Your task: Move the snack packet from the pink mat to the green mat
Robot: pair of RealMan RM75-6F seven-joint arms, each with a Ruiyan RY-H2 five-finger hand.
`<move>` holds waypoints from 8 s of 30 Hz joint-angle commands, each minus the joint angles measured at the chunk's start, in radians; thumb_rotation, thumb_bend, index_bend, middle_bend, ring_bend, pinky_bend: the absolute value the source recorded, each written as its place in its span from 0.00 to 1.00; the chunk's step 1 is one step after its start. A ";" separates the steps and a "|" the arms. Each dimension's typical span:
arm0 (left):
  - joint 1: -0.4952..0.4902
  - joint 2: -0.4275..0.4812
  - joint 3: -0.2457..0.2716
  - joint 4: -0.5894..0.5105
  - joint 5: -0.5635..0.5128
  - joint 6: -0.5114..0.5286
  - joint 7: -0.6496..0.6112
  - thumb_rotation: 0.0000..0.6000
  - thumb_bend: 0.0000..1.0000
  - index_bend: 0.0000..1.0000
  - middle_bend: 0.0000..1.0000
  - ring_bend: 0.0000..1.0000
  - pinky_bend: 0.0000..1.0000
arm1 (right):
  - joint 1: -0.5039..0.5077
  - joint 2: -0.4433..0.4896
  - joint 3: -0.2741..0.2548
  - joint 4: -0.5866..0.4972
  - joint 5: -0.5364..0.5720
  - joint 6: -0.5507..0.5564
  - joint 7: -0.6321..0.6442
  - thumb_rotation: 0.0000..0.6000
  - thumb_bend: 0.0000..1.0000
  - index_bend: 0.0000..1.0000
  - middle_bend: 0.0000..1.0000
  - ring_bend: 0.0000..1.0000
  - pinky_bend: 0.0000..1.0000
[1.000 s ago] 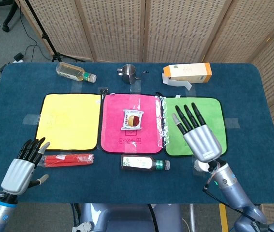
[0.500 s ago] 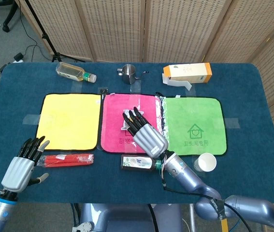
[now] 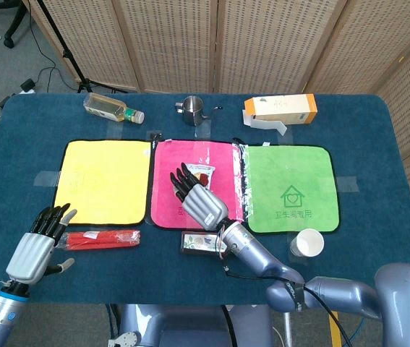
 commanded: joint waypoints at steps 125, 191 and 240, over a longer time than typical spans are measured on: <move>-0.030 0.001 0.002 0.012 -0.069 -0.049 -0.039 1.00 0.09 0.00 0.00 0.00 0.00 | 0.122 -0.110 -0.205 0.477 0.287 -0.051 0.208 1.00 0.98 0.15 0.05 0.00 0.04; -0.021 0.012 0.011 -0.001 -0.037 -0.022 -0.052 1.00 0.09 0.00 0.00 0.00 0.00 | 0.042 0.027 -0.199 0.140 0.245 0.123 0.142 1.00 0.98 0.15 0.05 0.00 0.04; -0.019 0.006 0.018 -0.006 -0.024 -0.021 -0.033 1.00 0.09 0.00 0.00 0.00 0.00 | -0.067 0.056 -0.261 0.250 0.273 0.111 0.245 1.00 0.98 0.15 0.05 0.00 0.04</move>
